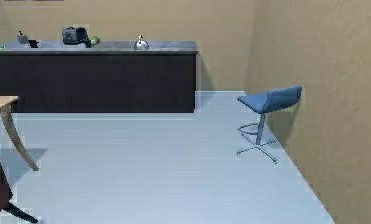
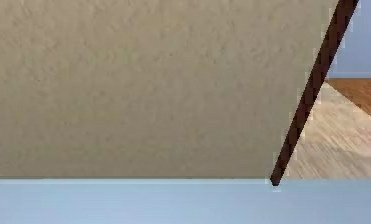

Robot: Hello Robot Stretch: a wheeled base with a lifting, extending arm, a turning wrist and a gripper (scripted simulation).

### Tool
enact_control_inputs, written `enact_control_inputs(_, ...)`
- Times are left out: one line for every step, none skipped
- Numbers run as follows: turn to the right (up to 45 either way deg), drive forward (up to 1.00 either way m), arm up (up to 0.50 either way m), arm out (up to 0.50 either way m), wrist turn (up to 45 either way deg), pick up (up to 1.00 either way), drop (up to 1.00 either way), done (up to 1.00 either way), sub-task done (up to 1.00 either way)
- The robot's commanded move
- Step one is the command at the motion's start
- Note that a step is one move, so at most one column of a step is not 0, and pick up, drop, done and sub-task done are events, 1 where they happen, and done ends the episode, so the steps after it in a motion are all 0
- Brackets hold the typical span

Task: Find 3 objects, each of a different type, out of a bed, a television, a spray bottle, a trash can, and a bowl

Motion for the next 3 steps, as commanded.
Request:
enact_control_inputs(-18.0,0.00,0.00,0.00,0.0,0.00,0.00,0.00,0.00)
enact_control_inputs(0.0,1.00,0.00,0.00,0.0,0.00,0.00,0.00,0.00)
enact_control_inputs(-3.0,0.00,0.00,0.00,0.0,0.00,0.00,0.00,0.00)
